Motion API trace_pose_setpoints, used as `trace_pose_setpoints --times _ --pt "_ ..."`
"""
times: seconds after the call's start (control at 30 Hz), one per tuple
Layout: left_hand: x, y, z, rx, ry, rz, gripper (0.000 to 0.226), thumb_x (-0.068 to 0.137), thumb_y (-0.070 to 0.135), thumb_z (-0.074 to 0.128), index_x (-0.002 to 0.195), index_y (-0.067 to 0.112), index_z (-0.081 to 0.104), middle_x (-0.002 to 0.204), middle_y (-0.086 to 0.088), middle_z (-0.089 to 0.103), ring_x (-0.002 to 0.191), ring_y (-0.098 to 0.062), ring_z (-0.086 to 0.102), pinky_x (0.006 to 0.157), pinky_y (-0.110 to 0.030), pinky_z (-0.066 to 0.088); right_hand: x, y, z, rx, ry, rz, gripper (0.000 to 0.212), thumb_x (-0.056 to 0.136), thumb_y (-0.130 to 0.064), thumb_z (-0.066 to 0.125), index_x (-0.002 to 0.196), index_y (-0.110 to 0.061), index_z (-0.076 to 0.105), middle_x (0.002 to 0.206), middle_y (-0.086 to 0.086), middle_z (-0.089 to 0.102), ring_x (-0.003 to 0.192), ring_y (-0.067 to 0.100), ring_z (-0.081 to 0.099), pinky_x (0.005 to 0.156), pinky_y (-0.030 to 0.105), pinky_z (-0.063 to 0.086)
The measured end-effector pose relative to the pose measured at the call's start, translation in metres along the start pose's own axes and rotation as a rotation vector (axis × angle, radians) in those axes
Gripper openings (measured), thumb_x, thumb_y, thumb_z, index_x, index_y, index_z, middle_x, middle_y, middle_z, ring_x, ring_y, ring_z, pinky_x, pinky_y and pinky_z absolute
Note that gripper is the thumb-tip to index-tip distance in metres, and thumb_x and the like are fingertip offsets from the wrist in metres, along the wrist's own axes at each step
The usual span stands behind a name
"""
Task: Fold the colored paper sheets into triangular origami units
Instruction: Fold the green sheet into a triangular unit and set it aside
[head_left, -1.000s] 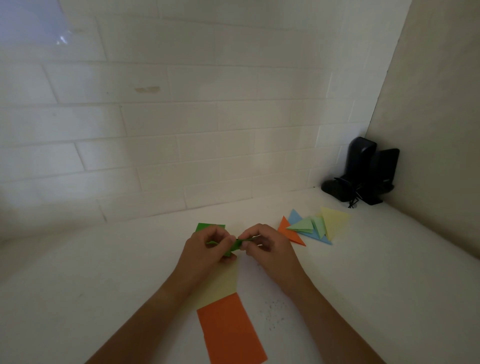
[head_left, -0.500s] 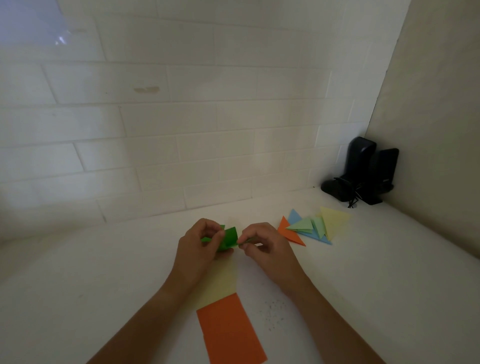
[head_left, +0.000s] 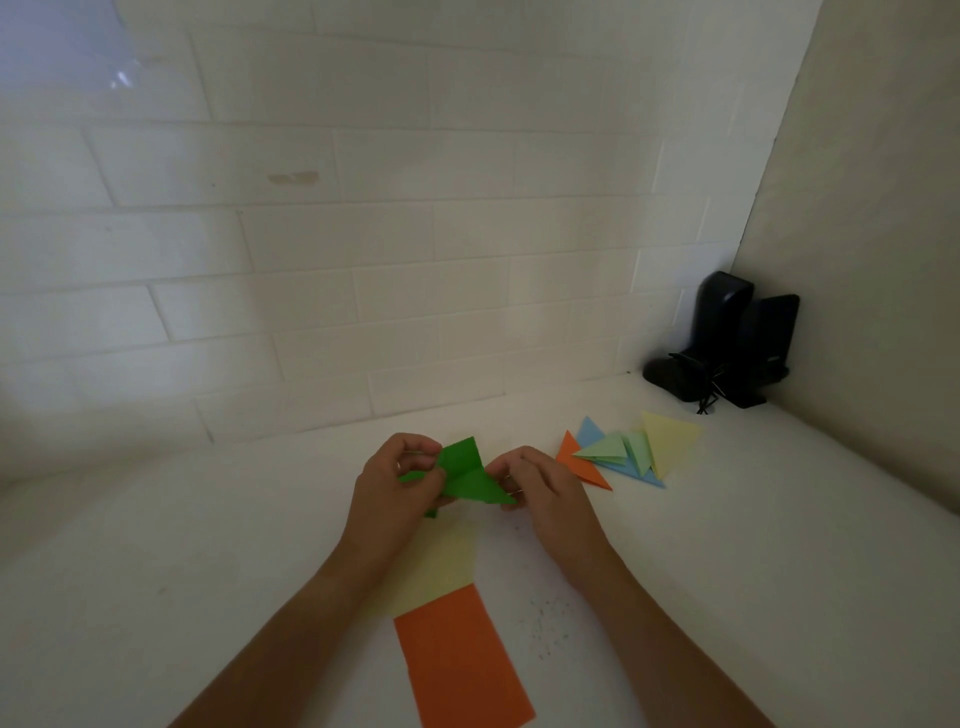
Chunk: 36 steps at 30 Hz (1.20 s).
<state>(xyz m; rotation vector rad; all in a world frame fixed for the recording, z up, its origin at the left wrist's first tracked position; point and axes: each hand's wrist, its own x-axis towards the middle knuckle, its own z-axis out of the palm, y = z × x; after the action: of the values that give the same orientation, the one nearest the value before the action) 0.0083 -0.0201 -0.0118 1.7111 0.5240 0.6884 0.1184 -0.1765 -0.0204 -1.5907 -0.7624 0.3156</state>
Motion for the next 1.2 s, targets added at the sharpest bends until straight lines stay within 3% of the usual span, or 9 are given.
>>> trace_pose_setpoints --times 0.1,0.2,0.43,0.6,0.77,0.9,1.03,1.1,1.2 --pt "-0.002 0.000 0.001 0.002 -0.028 0.013 0.027 0.090 -0.009 0.065 0.104 0.015 0.066 0.103 -0.015 0.071 0.080 -0.028 0.077 0.062 -0.024 0.060 0.000 0.001 0.000 -0.034 0.055 0.016 0.031 0.107 -0.035 0.051 0.094 -0.022 0.075 0.091 -0.002 0.074 0.090 0.013 0.068 0.080 0.025 0.054" --pt "-0.003 0.001 0.003 -0.005 -0.031 0.020 0.027 0.090 -0.009 0.065 0.104 0.015 0.066 0.103 -0.013 0.070 0.081 -0.027 0.076 0.061 -0.021 0.057 0.000 0.003 0.000 -0.108 -0.008 -0.054 0.005 0.098 -0.023 0.068 0.102 -0.025 0.070 0.095 -0.006 0.072 0.084 0.017 0.068 0.074 0.026 0.055" --pt "-0.001 -0.001 0.002 -0.034 -0.035 -0.024 0.025 0.094 -0.007 0.058 0.104 0.014 0.067 0.102 -0.014 0.070 0.094 -0.026 0.074 0.071 -0.033 0.064 0.004 0.010 0.000 -0.178 -0.054 -0.139 0.039 0.091 0.004 0.062 0.119 -0.022 0.070 0.104 -0.006 0.069 0.091 0.013 0.066 0.078 0.030 0.059" --pt "0.000 -0.002 0.002 -0.030 -0.033 -0.041 0.024 0.093 -0.004 0.061 0.102 0.017 0.069 0.095 -0.010 0.073 0.091 -0.023 0.075 0.077 -0.040 0.065 0.003 0.010 0.001 -0.152 -0.060 -0.156 0.039 0.085 0.006 0.059 0.109 -0.023 0.068 0.097 -0.011 0.066 0.087 0.009 0.061 0.070 0.028 0.054" --pt "0.001 -0.003 0.002 0.051 -0.069 -0.008 0.023 0.085 -0.003 0.072 0.097 0.016 0.068 0.096 -0.003 0.073 0.086 -0.011 0.071 0.068 -0.022 0.055 0.002 0.010 0.001 -0.115 -0.067 -0.146 0.031 0.083 0.007 0.064 0.092 -0.022 0.061 0.086 -0.017 0.060 0.082 0.006 0.057 0.067 0.021 0.046" --pt "0.002 -0.006 0.001 0.061 -0.052 0.036 0.017 0.084 -0.001 0.074 0.084 0.013 0.065 0.094 -0.011 0.073 0.086 -0.021 0.072 0.070 -0.030 0.057 0.003 0.010 0.002 -0.121 -0.064 -0.162 0.028 0.084 0.004 0.066 0.087 -0.023 0.059 0.087 -0.013 0.059 0.083 0.009 0.057 0.069 0.021 0.045" --pt "0.001 -0.005 -0.001 -0.029 -0.029 0.012 0.016 0.088 -0.007 0.070 0.093 0.007 0.063 0.098 -0.014 0.071 0.087 -0.038 0.075 0.077 -0.049 0.062 0.003 0.010 0.001 -0.149 -0.094 -0.185 0.024 0.087 0.001 0.066 0.096 -0.021 0.068 0.097 -0.007 0.063 0.092 0.010 0.061 0.075 0.021 0.050" --pt "0.000 -0.003 0.000 -0.059 -0.050 0.005 0.017 0.090 -0.004 0.071 0.099 0.009 0.066 0.098 -0.013 0.071 0.087 -0.035 0.076 0.077 -0.044 0.064 0.004 0.011 0.001 -0.199 -0.101 -0.201 0.026 0.088 0.000 0.065 0.101 -0.021 0.073 0.101 -0.007 0.066 0.096 0.012 0.063 0.077 0.025 0.054" --pt "-0.002 -0.001 0.001 -0.043 -0.108 0.024 0.009 0.092 0.001 0.070 0.094 0.009 0.071 0.096 -0.009 0.074 0.092 -0.023 0.075 0.075 -0.024 0.060 0.005 0.011 0.000 -0.204 -0.094 -0.194 0.029 0.091 -0.001 0.063 0.107 -0.020 0.077 0.104 -0.005 0.069 0.098 0.011 0.064 0.079 0.024 0.054"
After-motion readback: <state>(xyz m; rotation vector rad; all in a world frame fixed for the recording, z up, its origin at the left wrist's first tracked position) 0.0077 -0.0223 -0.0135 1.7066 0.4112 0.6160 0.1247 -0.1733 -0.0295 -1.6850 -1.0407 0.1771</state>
